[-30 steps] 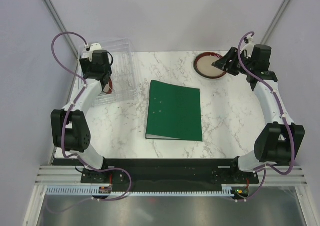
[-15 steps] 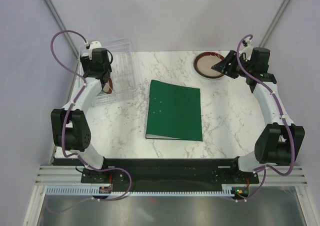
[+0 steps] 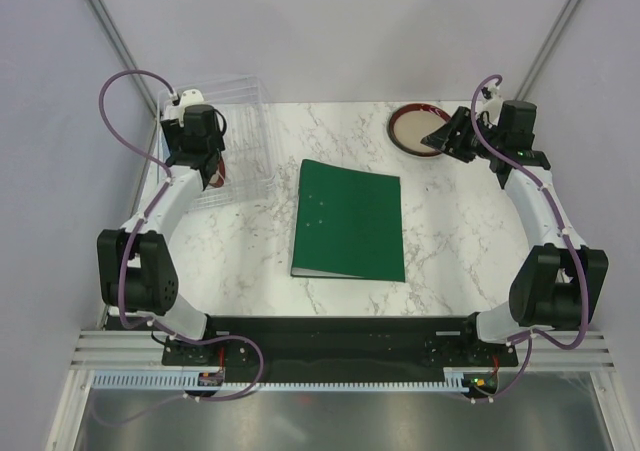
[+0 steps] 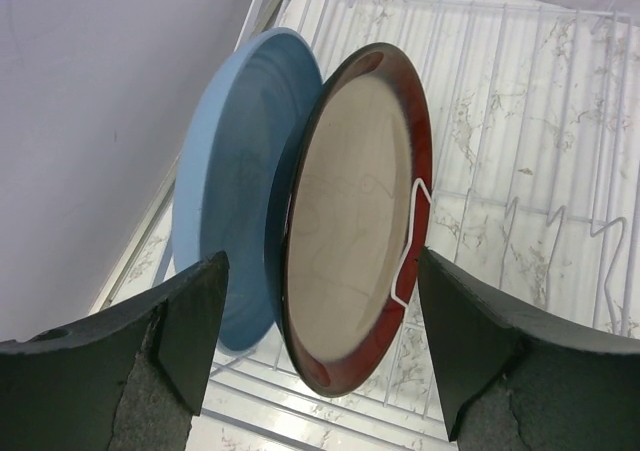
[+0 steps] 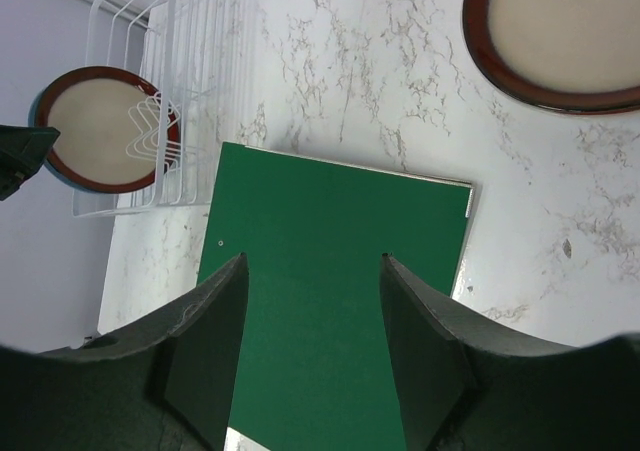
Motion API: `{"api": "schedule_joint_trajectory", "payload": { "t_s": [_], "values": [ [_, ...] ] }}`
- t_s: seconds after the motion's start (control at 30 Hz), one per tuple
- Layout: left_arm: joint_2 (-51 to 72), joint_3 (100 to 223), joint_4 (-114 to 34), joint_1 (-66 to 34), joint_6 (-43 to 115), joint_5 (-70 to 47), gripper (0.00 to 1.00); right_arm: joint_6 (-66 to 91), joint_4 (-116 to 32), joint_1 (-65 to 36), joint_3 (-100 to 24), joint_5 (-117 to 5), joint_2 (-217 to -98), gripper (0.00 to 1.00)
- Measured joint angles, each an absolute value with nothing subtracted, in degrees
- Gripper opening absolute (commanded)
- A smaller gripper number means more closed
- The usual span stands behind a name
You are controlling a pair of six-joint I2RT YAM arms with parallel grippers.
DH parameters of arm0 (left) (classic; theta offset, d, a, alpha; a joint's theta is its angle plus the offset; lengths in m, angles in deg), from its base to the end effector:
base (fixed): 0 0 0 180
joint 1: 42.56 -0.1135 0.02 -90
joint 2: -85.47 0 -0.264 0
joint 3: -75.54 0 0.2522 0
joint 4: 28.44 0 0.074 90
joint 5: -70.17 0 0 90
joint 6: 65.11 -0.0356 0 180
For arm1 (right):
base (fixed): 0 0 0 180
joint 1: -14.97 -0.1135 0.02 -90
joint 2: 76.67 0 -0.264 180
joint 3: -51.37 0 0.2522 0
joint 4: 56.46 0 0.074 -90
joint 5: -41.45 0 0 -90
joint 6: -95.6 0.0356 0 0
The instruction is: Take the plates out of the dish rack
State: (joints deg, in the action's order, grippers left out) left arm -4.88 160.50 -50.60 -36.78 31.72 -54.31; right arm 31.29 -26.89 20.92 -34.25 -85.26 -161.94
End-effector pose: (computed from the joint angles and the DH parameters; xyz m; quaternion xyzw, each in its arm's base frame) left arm 0.3645 -0.0166 0.3060 -0.1611 0.8153 0.1975 0.5199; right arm 0.3403 -0.0141 0.3281 0.0699 0.8311 0.3499 0.4265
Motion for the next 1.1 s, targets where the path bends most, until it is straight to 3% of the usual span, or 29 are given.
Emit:
{"api": "schedule_joint_trajectory", "payload": {
  "t_s": [0.43, 0.63, 0.73, 0.83, 0.87, 0.93, 1.1],
  "values": [
    [-7.13, 160.44, -48.96, -36.50, 31.68, -55.51, 0.84, 31.29, -27.68, 20.92, -34.03, -86.27, -161.94, 0.62],
    [-13.12, 161.77, -48.96, -36.82, 31.51, -56.80, 0.74, 31.23, -27.68, 20.92, -34.03, -86.31, -161.94, 0.62],
    [-14.03, 161.79, -49.01, -37.33, 31.53, -57.30, 0.62, 31.16, -27.68, 20.92, -34.03, -86.31, -161.98, 0.62],
    [-14.21, 161.99, -49.25, -37.74, 31.51, -58.81, 0.42, 30.99, -27.65, 20.92, -34.03, -86.38, -162.07, 0.62],
    [-14.21, 162.12, -49.40, -37.94, 31.46, -59.33, 0.19, 30.97, -27.68, 20.92, -34.03, -86.44, -162.09, 0.62],
    [-14.19, 162.27, -49.29, -38.20, 31.68, -59.77, 0.02, 30.81, -27.65, 20.92, -34.03, -86.51, -162.20, 0.62],
    [-13.31, 163.80, -49.40, -36.65, 29.71, -57.67, 0.02, 30.79, -27.65, 20.92, -34.03, -86.99, -162.82, 0.62]
  ]
}}
